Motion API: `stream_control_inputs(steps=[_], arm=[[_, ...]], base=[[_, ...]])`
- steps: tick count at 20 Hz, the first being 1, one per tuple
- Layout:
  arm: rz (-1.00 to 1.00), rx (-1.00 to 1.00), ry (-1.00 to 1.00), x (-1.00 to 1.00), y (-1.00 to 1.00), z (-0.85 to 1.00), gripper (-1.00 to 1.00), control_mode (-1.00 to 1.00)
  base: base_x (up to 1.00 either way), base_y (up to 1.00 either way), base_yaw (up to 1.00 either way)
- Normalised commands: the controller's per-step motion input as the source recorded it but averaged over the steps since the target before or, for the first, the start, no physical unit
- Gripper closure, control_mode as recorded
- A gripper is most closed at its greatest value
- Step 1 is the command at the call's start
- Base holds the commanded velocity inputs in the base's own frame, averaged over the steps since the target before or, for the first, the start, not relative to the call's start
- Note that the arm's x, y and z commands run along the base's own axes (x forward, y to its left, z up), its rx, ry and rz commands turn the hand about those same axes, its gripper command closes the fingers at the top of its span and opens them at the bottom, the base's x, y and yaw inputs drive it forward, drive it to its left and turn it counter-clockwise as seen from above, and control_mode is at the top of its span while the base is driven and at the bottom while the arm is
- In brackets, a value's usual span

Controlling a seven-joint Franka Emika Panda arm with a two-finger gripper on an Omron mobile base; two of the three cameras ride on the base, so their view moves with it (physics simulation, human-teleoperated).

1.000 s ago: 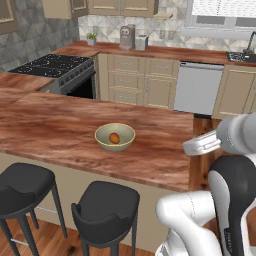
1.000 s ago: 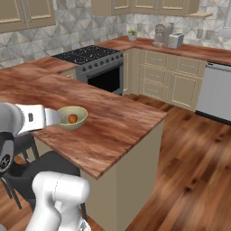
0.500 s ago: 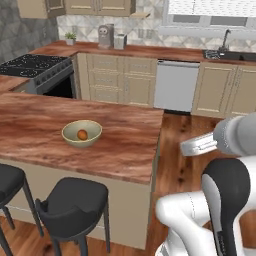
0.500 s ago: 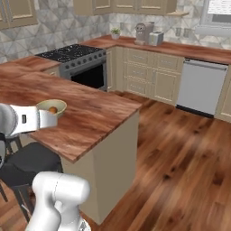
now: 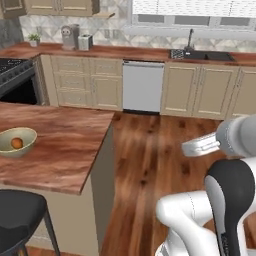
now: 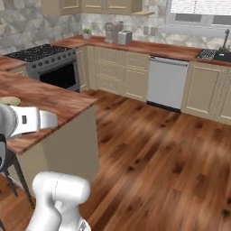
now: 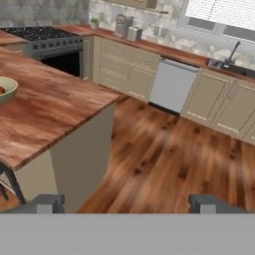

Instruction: Retrieve the mango and orange from the fridge and place them into the bowl on the dining table.

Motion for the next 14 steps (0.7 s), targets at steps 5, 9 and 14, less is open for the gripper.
stream_control_inputs(steps=[5, 9, 14], arm=[[0.0, 0.0, 0.0, 0.0, 0.0, 0.0, -1.0, 1.0], [0.0, 0.0, 0.0, 0.0, 0.0, 0.0, -1.0, 1.0], [0.0, 0.0, 0.0, 0.0, 0.0, 0.0, -1.0, 1.0]], base=[[0.53, -1.0, -0.28], [0.57, -0.86, -0.39], [0.62, -0.74, -0.44]])
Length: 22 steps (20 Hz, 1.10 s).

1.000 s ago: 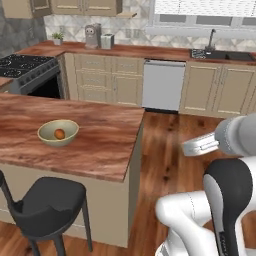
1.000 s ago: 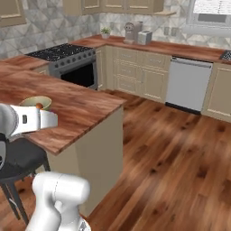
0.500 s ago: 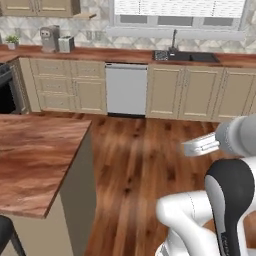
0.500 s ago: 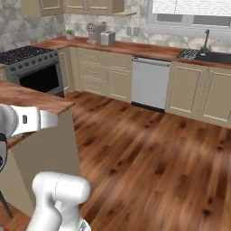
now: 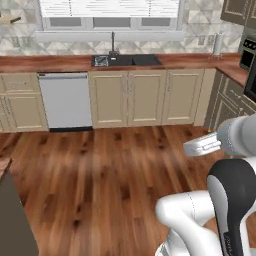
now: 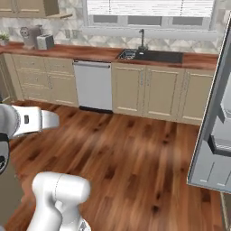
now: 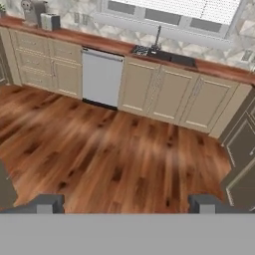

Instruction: Retrieve the mango and orange from the fridge and place them into the bowl on the dining table.

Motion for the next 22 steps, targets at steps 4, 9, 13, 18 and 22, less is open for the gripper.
stream_control_inputs(steps=[4, 9, 13, 18, 22], arm=[[0.0, 0.0, 0.0, 0.0, 0.0, 0.0, -1.0, 1.0], [0.0, 0.0, 0.0, 0.0, 0.0, 0.0, -1.0, 1.0], [0.0, 0.0, 0.0, 0.0, 0.0, 0.0, -1.0, 1.0], [0.0, 0.0, 0.0, 0.0, 0.0, 0.0, -1.0, 1.0], [0.0, 0.0, 0.0, 0.0, 0.0, 0.0, -1.0, 1.0]], base=[[0.64, -0.62, -0.44], [0.59, -0.49, -0.42], [0.17, -0.58, -0.41], [-0.71, -0.35, -0.32], [-0.91, -0.01, -0.31]])
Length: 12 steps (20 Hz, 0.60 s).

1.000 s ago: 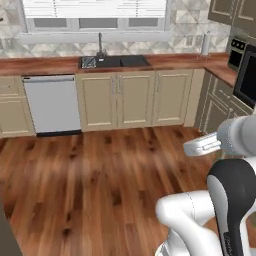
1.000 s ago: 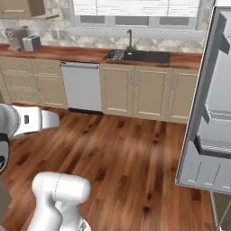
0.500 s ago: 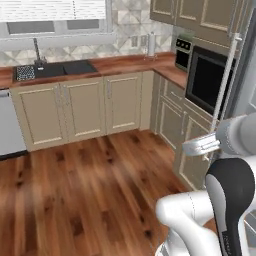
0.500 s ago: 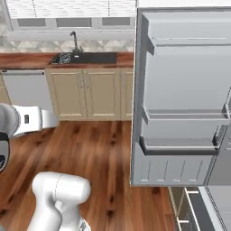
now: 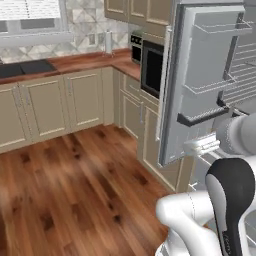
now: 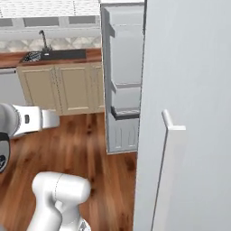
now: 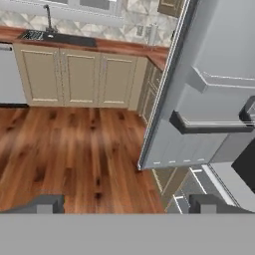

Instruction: Retrieve the mango and orange from the fridge and place them into the bowl on the dining table.

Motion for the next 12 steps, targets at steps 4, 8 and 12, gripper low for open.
stream_control_inputs(steps=[4, 8, 12], arm=[[0.0, 0.0, 0.0, 0.0, 0.0, 0.0, -1.0, 1.0], [0.0, 0.0, 0.0, 0.0, 0.0, 0.0, -1.0, 1.0], [0.0, 0.0, 0.0, 0.0, 0.0, 0.0, -1.0, 1.0]], base=[[-0.89, 0.0, -0.31], [-0.2, 0.0, -0.39], [0.35, 0.4, -0.48]])
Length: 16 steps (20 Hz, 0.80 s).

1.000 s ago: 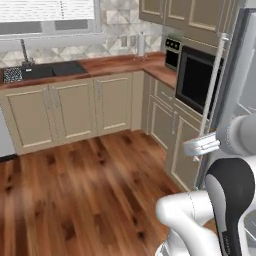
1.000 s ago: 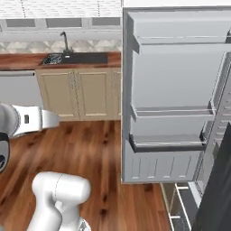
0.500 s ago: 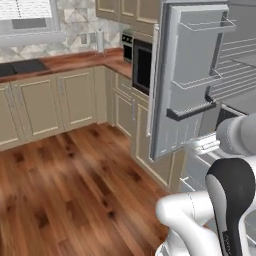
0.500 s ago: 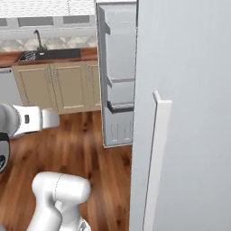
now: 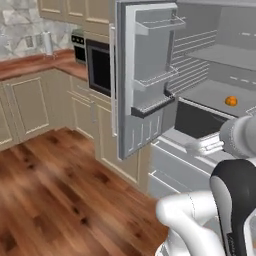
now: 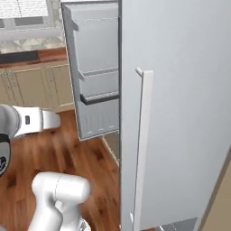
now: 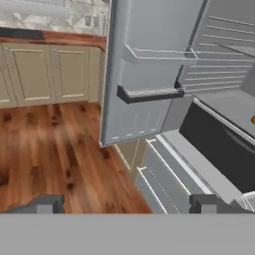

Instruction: Retrieve the mango and orange from the fridge and place them into the bowl on the dining table.

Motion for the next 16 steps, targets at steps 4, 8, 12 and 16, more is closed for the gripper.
stream_control_inputs(steps=[4, 8, 12, 16], arm=[[0.0, 0.0, 0.0, 0.0, 0.0, 0.0, -1.0, 1.0], [0.0, 0.0, 0.0, 0.0, 0.0, 0.0, -1.0, 1.0], [0.0, 0.0, 0.0, 0.0, 0.0, 0.0, -1.0, 1.0], [0.0, 0.0, 0.0, 0.0, 0.0, 0.0, -1.0, 1.0]], base=[[0.55, 0.55, -0.5], [0.29, 0.21, -0.51], [0.02, 0.0, -0.51], [0.0, 0.0, -0.49]])
